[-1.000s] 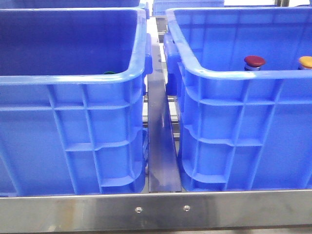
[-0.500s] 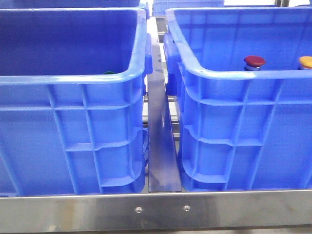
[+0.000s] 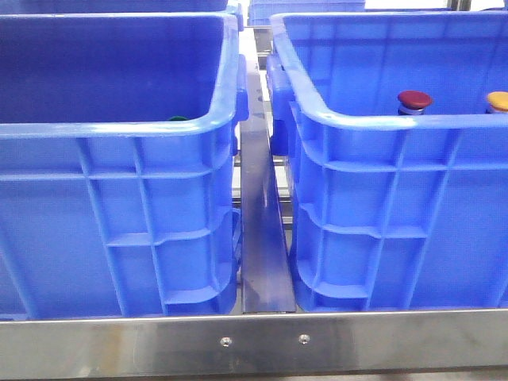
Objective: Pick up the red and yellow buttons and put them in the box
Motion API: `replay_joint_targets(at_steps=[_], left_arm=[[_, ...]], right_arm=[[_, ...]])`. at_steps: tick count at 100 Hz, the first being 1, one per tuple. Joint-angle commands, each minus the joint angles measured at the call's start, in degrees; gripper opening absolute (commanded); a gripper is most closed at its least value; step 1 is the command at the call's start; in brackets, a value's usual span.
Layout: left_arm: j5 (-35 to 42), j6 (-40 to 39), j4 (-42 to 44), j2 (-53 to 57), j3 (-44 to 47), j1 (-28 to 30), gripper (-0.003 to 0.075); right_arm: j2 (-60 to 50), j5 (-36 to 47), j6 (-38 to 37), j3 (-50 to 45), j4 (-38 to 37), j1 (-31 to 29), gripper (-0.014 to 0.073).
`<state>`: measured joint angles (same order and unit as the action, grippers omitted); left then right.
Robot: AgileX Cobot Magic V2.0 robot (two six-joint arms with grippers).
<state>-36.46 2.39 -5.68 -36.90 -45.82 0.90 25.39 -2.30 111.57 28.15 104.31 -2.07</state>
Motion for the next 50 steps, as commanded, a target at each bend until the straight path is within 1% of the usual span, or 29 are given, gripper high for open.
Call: replay_joint_targets(at_steps=[1, 43, 50], left_arm=[[5.8, 0.2, 0.7, 0.0, -1.6, 0.1, -0.0019], [5.8, 0.2, 0.1, 0.5, -1.3, 0.1, -0.0019], [6.8, 0.2, 0.3, 1.4, -0.5, 0.1, -0.0019]], right_arm=[[0.3, -1.3, 0.0, 1.5, 6.5, 0.0, -0.0097], [0.3, -1.3, 0.0, 1.5, 6.5, 0.0, -0.0097], [0.3, -1.3, 0.0, 1.5, 6.5, 0.0, -0.0097]])
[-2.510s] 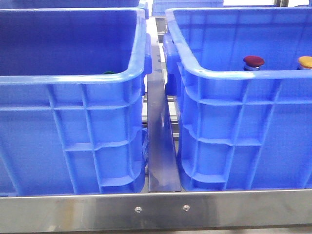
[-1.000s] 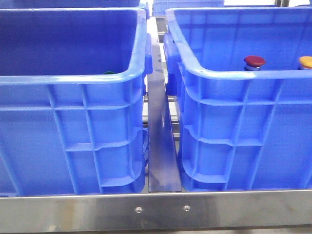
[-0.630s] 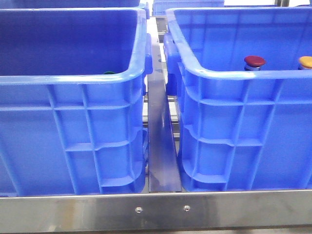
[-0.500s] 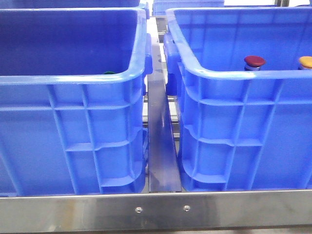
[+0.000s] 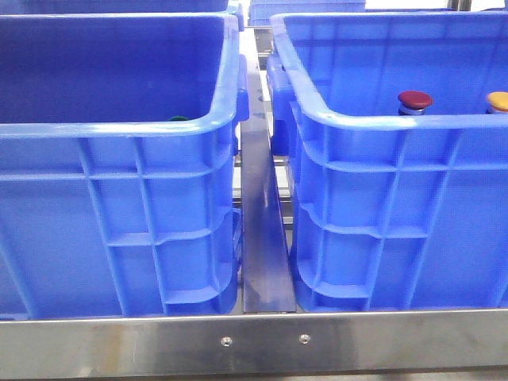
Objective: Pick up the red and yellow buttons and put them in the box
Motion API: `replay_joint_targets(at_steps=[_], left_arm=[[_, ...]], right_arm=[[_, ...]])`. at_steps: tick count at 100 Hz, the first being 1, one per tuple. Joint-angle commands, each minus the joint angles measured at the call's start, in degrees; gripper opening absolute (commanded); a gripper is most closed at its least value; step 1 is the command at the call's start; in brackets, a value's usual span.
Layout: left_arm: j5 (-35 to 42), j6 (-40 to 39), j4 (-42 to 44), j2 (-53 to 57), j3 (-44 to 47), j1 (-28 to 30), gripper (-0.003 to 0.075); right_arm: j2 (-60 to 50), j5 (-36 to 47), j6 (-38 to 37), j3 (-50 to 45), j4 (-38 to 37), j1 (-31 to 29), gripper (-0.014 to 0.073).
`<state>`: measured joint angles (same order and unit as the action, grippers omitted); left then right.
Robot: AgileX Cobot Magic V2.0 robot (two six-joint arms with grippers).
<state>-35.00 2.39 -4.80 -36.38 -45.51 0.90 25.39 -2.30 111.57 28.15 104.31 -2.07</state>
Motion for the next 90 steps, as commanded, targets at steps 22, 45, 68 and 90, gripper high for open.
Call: replay_joint_targets(at_steps=[22, 45, 68, 90], left_arm=[[14.7, 0.1, 1.8, 7.8, 8.4, -0.7, -0.0019], [26.7, -3.7, 7.5, 17.3, 21.7, -2.1, -0.0019], [35.8, -3.8, 9.1, 26.3, 33.7, -2.4, -0.0019], [38.2, -6.4, 10.8, 33.1, 41.0, -2.4, -0.0019]], right_arm=[[0.3, -1.3, 0.0, 1.5, 6.5, 0.0, -0.0097], [0.3, -1.4, 0.0, 1.5, 6.5, 0.0, -0.0097], [0.3, -1.4, 0.0, 1.5, 6.5, 0.0, -0.0097], [0.3, -1.4, 0.0, 1.5, 6.5, 0.0, -0.0097]])
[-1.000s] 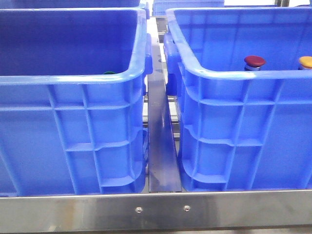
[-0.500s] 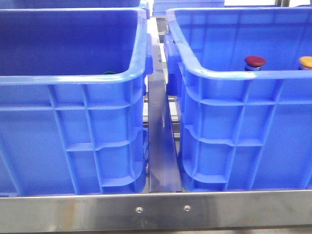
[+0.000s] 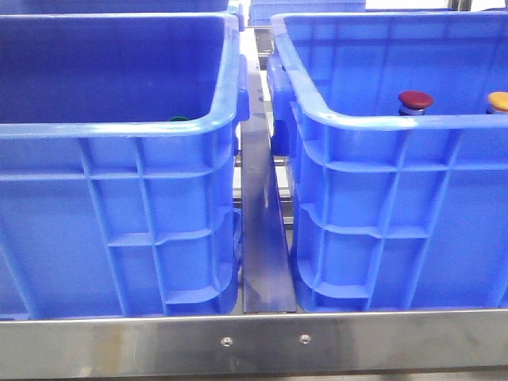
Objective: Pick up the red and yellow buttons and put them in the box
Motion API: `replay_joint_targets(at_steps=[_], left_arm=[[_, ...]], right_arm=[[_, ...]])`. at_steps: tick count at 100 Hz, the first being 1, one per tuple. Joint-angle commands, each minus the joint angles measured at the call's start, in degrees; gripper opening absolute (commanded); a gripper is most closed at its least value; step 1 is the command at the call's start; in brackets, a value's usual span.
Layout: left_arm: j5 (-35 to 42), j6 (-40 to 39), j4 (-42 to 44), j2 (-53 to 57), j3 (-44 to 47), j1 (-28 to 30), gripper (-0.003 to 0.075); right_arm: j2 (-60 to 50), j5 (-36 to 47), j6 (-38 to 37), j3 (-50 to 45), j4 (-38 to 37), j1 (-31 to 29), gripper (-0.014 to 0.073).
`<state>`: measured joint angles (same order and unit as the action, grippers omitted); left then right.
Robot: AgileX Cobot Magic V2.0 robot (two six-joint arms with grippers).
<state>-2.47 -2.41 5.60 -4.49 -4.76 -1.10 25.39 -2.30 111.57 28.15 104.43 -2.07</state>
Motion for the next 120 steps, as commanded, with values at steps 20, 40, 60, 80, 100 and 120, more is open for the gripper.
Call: replay_joint_targets(at_steps=[20, 40, 60, 80, 100, 120], left_arm=[[5.7, -1.8, 0.4, 6.3, 4.0, -0.4, -0.0019], [8.1, -3.8, 1.3, 6.5, 6.7, -0.4, -0.0019], [8.2, -4.8, 1.3, 6.5, 7.7, -0.4, -0.0019], [8.2, -4.8, 1.5, 6.5, 7.7, -0.4, -0.0019], [8.2, -4.8, 1.5, 6.5, 7.7, -0.4, -0.0019], [8.2, -4.8, 1.5, 6.5, 7.7, -0.4, -0.0019]], right_arm=[[0.3, -1.4, 0.0, 1.5, 6.4, 0.0, -0.0097], [0.3, -1.5, 0.0, 1.5, 6.4, 0.0, -0.0097], [0.3, -1.5, 0.0, 1.5, 6.4, 0.0, -0.0097], [0.3, -1.5, 0.0, 1.5, 6.4, 0.0, -0.0097], [0.3, -1.6, 0.0, 1.5, 6.4, 0.0, -0.0097], [0.3, -1.6, 0.0, 1.5, 6.4, 0.0, -0.0097]])
